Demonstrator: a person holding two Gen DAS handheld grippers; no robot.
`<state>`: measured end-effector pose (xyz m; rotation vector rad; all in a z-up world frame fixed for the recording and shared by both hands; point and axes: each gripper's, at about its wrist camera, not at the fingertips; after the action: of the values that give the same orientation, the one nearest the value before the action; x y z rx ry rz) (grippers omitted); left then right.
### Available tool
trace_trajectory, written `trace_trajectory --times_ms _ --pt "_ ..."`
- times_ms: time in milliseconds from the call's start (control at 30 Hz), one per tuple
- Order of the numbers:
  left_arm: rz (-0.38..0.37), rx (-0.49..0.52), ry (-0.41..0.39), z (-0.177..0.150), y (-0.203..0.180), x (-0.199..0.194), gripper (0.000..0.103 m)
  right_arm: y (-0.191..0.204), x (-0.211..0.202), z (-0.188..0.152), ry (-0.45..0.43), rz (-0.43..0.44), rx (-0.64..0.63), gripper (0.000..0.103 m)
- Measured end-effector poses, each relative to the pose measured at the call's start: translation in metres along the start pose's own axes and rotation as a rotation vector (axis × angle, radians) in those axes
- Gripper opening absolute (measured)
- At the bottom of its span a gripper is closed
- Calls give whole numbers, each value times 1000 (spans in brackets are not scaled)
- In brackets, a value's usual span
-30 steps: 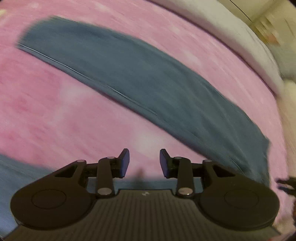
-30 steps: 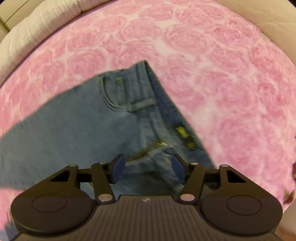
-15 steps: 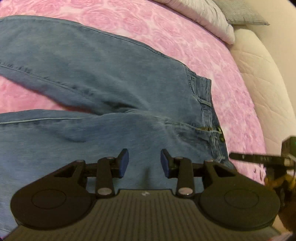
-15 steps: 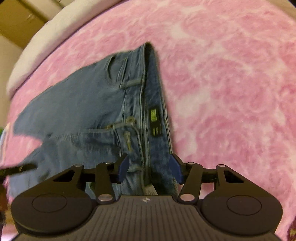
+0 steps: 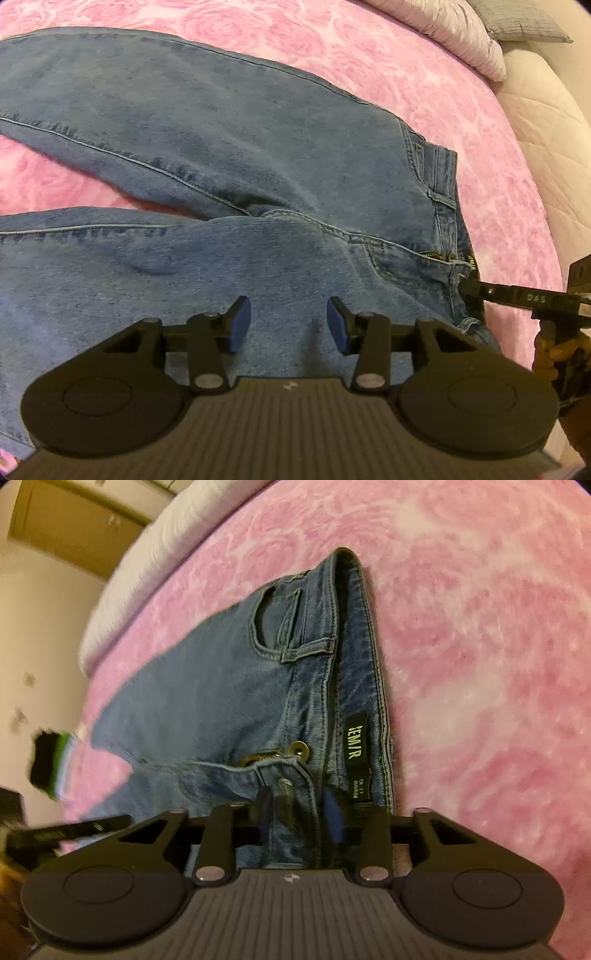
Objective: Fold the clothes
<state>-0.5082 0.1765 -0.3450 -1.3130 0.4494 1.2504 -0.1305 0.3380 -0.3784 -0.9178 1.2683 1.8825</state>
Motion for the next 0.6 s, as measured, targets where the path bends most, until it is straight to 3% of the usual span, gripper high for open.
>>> trace_trajectory --times_ms 133,267,400,433,467,533,600 --pt "31 38 5 -2 2 -8 40 3 -9 15 -29 10 -39 3" --pt "110 46 10 -12 15 -12 44 7 -5 32 -41 -32 -90 2" --pt "201 -6 43 -27 36 -17 44 2 21 25 39 -105 -25 0" --pt "212 -13 36 -32 40 -23 44 5 17 25 38 -126 -18 1" --pt "219 -21 28 -36 43 -30 44 9 10 25 28 -170 -17 13" --pt "244 -45 17 -43 50 -43 45 21 -9 21 -15 -278 -49 23" --pt "262 -66 7 -51 58 -51 45 30 -30 11 -64 -254 -40 23"
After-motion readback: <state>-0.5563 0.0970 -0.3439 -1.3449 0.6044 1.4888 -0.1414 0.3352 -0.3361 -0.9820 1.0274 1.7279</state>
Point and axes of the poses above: each gripper's, at about its wrist camera, not at the fingertips, and x roughly the way its jaws point, y to its left, z to its top, and after that the axes turned 8 degrees about -z, right-handed
